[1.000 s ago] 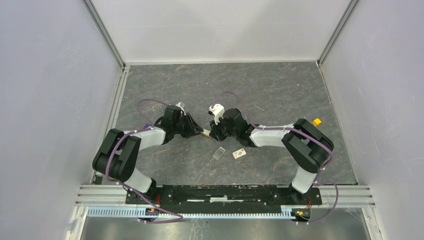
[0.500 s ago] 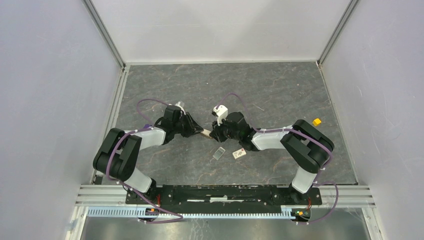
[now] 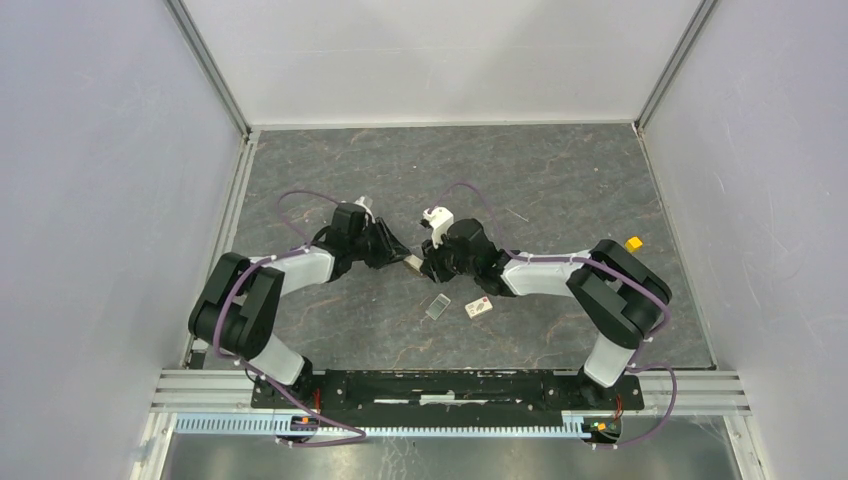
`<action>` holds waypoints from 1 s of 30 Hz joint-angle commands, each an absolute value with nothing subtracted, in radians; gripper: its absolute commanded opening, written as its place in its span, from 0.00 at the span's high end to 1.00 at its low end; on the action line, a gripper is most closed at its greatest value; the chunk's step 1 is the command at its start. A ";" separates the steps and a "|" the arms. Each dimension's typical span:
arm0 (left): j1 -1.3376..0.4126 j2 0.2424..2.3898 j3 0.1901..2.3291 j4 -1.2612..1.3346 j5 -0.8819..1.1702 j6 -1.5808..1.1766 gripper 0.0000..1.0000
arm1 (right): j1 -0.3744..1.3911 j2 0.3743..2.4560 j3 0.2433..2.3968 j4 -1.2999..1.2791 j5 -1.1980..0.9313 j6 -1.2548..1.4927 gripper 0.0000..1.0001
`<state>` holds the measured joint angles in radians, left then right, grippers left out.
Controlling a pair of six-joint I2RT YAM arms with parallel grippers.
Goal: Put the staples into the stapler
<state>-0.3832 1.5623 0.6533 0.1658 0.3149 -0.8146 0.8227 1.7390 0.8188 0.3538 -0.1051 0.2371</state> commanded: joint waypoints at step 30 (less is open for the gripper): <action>-0.398 0.734 1.027 -0.556 0.159 -0.402 0.00 | 0.799 0.793 0.751 -0.246 0.359 0.146 0.02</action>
<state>-0.3950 0.7990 1.0733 -0.4992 0.1329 -0.4465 0.8021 0.8917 0.8375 -0.1589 0.2222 0.1028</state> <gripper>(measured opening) 0.994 0.979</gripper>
